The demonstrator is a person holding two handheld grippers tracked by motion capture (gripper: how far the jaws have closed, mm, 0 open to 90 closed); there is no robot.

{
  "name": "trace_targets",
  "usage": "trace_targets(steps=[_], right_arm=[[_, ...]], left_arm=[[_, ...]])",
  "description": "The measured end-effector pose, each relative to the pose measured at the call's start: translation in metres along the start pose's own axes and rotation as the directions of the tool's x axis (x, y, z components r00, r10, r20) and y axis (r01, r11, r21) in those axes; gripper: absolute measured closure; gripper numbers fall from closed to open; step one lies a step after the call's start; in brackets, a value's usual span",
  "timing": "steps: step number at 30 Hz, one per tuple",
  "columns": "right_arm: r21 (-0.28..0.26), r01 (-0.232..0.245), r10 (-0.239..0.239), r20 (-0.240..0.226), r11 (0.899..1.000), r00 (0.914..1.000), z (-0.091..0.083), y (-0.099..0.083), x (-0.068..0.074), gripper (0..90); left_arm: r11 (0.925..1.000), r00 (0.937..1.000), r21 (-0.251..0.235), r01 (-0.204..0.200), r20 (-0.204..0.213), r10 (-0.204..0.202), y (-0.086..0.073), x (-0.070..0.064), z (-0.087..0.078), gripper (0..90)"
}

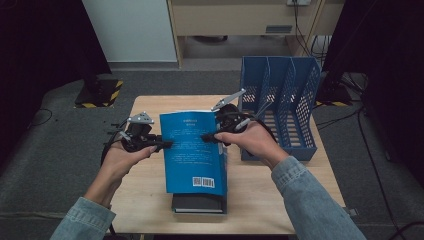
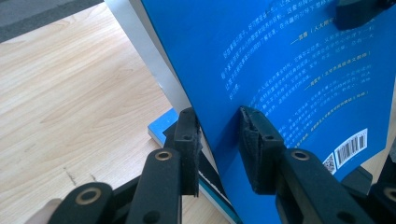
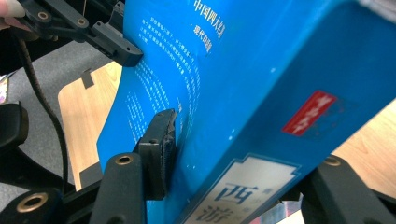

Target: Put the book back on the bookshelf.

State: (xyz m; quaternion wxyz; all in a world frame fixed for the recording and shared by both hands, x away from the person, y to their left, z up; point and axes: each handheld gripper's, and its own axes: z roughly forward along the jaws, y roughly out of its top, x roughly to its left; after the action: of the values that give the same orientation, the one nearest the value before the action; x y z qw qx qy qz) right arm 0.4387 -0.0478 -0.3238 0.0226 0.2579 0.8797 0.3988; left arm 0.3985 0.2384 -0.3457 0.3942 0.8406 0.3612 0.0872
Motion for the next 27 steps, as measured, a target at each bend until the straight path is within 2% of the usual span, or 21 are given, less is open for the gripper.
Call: trace_targets(steps=[8, 15, 20, 27], right_arm=[[0.007, 0.022, -0.022, 0.012, 1.0, 0.9997, 0.0, 0.01, 0.002, 51.6], [-0.003, 0.032, -0.032, 0.002, 0.999, 0.9995, 0.0, 0.017, 0.001, 53.2], [0.0, 0.065, -0.065, 0.031, 0.998, 0.9974, -0.004, 0.027, 0.004, 54.5], [-0.001, 0.082, -0.082, 0.05, 0.997, 0.9954, -0.005, 0.036, 0.001, 55.9]], left_arm=[[0.9999, 0.9999, -0.005, 0.012, -0.004, -0.012, 0.0, 0.004, -0.004, 69.3], [1.0, 0.9999, 0.009, -0.001, -0.017, 0.002, 0.004, 0.005, -0.009, 69.7], [0.9997, 0.9989, 0.009, -0.024, -0.039, 0.024, 0.012, 0.008, -0.013, 69.9], [0.9997, 0.9983, 0.005, -0.025, -0.052, 0.025, 0.019, 0.014, -0.013, 70.1]])
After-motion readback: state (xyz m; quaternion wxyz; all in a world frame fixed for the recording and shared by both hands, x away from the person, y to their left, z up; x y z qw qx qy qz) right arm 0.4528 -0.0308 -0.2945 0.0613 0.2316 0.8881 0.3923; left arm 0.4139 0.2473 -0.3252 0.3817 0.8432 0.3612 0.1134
